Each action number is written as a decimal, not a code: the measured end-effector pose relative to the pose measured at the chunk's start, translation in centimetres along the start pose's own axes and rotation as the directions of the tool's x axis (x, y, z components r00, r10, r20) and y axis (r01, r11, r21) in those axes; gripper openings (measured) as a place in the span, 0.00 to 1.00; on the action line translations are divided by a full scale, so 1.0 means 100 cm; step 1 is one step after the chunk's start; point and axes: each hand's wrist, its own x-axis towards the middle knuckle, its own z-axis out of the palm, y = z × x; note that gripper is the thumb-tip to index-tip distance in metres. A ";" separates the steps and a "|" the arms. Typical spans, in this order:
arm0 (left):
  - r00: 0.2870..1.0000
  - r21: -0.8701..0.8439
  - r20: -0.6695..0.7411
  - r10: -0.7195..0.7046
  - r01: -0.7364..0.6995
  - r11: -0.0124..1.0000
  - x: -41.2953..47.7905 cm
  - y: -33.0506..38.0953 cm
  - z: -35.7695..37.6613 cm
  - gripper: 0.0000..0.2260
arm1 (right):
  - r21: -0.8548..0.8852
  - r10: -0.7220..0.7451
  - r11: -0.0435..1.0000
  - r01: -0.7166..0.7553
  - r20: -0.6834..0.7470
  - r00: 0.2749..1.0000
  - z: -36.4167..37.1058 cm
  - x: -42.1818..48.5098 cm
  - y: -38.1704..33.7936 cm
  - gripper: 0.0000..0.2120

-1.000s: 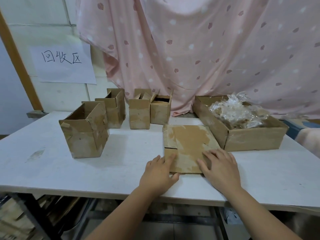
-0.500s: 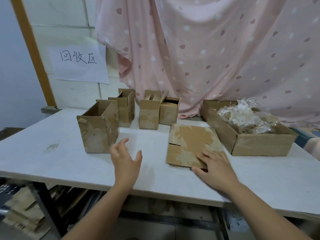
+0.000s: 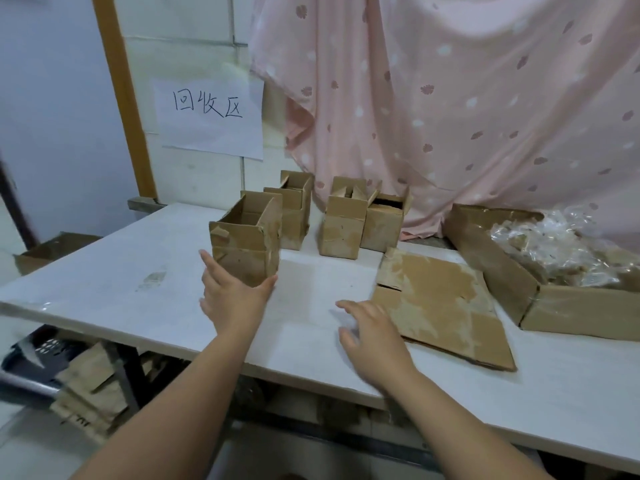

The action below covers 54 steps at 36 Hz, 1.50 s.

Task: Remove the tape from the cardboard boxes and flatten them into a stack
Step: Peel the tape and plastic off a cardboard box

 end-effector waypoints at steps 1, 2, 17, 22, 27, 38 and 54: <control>1.000 -0.002 -0.001 0.009 -0.009 1.000 0.001 0.000 0.000 0.55 | -0.031 -0.013 0.999 0.014 0.026 1.000 0.006 0.001 -0.001 0.20; 1.000 -0.018 0.005 0.013 -0.013 1.000 0.001 0.001 0.001 0.54 | -0.067 -0.023 0.997 0.026 0.047 0.999 0.010 0.002 -0.001 0.20; 0.961 -0.599 0.266 0.071 0.107 0.793 -0.033 -0.008 -0.042 0.48 | 0.338 0.085 0.940 -0.046 -0.100 0.991 0.010 -0.001 0.004 0.18; 0.870 -0.492 0.413 0.270 -0.036 0.870 -0.053 -0.012 -0.067 0.54 | 0.608 0.181 0.793 0.048 -0.309 0.934 -0.024 0.006 -0.012 0.18; 0.754 -0.436 0.553 0.354 -0.100 0.894 -0.062 -0.009 -0.079 0.52 | 0.730 0.089 0.670 0.137 -0.263 0.961 -0.065 0.021 -0.036 0.26; 0.785 -0.394 0.427 0.449 -0.286 0.874 -0.071 0.036 -0.090 0.23 | 0.241 0.074 0.969 -0.059 -0.053 0.996 -0.075 0.027 -0.050 0.19; 0.717 -0.138 0.653 0.243 -0.203 0.970 -0.056 0.064 -0.087 0.26 | -0.117 0.188 0.982 -0.149 0.503 0.844 -0.115 0.026 -0.076 0.40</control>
